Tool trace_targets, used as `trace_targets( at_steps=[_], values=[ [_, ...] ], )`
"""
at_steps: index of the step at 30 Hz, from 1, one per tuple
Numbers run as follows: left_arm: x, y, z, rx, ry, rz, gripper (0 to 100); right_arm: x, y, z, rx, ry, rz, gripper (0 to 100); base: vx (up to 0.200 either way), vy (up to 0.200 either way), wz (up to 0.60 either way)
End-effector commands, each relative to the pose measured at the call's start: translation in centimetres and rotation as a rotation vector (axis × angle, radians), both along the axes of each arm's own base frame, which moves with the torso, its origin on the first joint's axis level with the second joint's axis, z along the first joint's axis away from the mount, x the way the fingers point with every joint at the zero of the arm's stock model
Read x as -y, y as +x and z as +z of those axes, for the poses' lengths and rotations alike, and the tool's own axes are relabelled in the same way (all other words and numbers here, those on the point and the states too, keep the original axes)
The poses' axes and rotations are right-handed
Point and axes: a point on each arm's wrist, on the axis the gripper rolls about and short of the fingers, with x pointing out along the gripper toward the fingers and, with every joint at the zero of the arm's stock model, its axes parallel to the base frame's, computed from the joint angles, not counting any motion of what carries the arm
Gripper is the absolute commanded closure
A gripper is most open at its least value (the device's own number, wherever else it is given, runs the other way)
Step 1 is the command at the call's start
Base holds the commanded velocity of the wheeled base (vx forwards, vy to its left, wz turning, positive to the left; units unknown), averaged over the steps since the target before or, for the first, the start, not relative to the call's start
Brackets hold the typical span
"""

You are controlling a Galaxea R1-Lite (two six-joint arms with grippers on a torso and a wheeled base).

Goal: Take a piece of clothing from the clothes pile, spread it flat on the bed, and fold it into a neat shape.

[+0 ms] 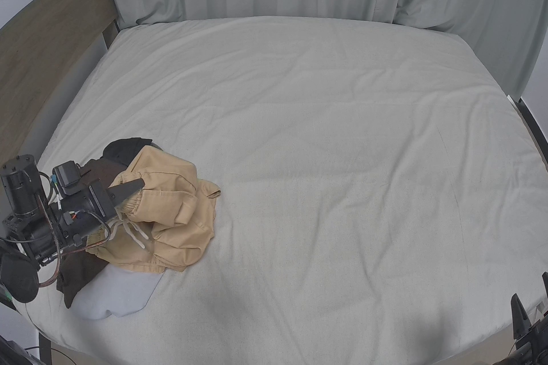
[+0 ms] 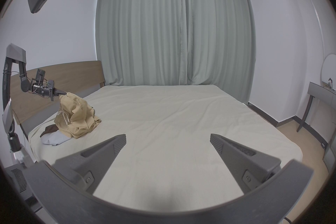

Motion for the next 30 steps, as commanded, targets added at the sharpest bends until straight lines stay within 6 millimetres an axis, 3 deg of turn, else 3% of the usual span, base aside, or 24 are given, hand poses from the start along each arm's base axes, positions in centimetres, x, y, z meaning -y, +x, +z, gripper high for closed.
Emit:
trace_targets(
  at_steps=[1,10,17,30],
  values=[
    [0.7,-0.6,0.7,0.005,-0.046,0.006,100,0.0,0.0,-0.5,-0.001,0.0,0.001,0,0.0,0.0,0.0],
    [1.9,-2.7,2.9,0.004,-0.222,0.051,100,0.0,0.0,-0.5,-0.001,0.0,0.001,0,0.0,0.0,0.0],
    [3.7,-4.3,3.2,-0.006,-0.279,0.055,100,0.0,0.0,-0.5,-0.001,0.001,-0.001,0,0.0,0.0,0.0],
    [6.8,-5.1,4.9,0.051,-0.511,0.251,100,0.0,0.0,-0.5,-0.001,0.004,0.001,0,0.0,0.0,0.0]
  ],
)
